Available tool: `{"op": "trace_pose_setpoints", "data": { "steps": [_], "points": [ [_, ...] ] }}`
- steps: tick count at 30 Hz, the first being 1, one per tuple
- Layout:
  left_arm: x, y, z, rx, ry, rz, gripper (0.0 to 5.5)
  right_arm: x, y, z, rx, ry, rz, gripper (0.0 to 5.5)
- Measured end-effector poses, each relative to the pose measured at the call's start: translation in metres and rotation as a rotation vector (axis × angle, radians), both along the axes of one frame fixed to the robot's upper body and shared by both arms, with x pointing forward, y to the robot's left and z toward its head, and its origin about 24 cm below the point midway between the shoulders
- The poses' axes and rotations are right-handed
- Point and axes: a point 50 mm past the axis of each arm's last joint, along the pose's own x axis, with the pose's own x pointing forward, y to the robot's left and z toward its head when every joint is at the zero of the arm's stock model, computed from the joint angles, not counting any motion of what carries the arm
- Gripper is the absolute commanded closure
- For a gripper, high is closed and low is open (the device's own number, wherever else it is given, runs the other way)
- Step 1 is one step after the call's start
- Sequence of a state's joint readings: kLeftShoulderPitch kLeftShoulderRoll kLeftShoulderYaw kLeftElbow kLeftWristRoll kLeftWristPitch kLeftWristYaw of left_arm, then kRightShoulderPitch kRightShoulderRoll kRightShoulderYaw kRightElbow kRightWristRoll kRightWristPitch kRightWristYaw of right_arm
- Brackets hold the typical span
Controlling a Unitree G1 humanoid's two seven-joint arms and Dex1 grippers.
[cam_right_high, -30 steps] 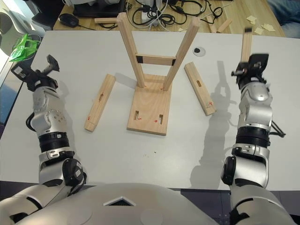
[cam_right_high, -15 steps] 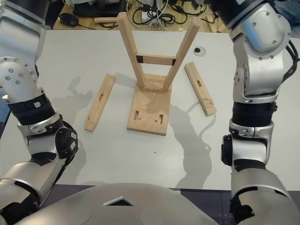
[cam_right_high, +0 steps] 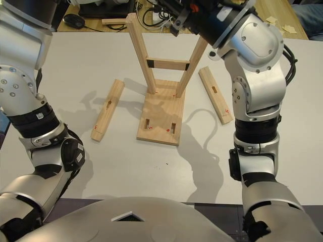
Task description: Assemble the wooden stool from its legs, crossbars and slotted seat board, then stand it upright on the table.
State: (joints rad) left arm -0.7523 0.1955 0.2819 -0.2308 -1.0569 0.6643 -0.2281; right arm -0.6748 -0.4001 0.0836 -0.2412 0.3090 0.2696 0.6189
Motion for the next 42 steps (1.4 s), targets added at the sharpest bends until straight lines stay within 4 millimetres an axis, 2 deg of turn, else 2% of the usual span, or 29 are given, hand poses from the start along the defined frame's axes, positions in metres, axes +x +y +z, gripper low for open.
{"op": "trace_pose_setpoints", "data": {
  "steps": [3, 27, 35, 42],
  "points": [
    [0.000, -0.002, 0.000, -0.009, 0.009, -0.003, 0.10, -0.001, 0.003, -0.003, -0.012, 0.011, 0.012, 4.22],
    [0.004, -0.001, -0.003, -0.025, 0.064, 0.027, 3.59, -0.004, 0.005, -0.004, -0.037, 0.002, 0.014, 4.22],
    [0.004, -0.001, -0.010, -0.001, 0.092, 0.007, 4.68, -0.003, 0.004, -0.008, -0.060, 0.006, 0.005, 4.22],
    [0.001, -0.003, -0.009, -0.038, 0.104, -0.057, 5.05, -0.003, 0.004, -0.010, -0.074, 0.008, -0.005, 4.22]
  ]
}}
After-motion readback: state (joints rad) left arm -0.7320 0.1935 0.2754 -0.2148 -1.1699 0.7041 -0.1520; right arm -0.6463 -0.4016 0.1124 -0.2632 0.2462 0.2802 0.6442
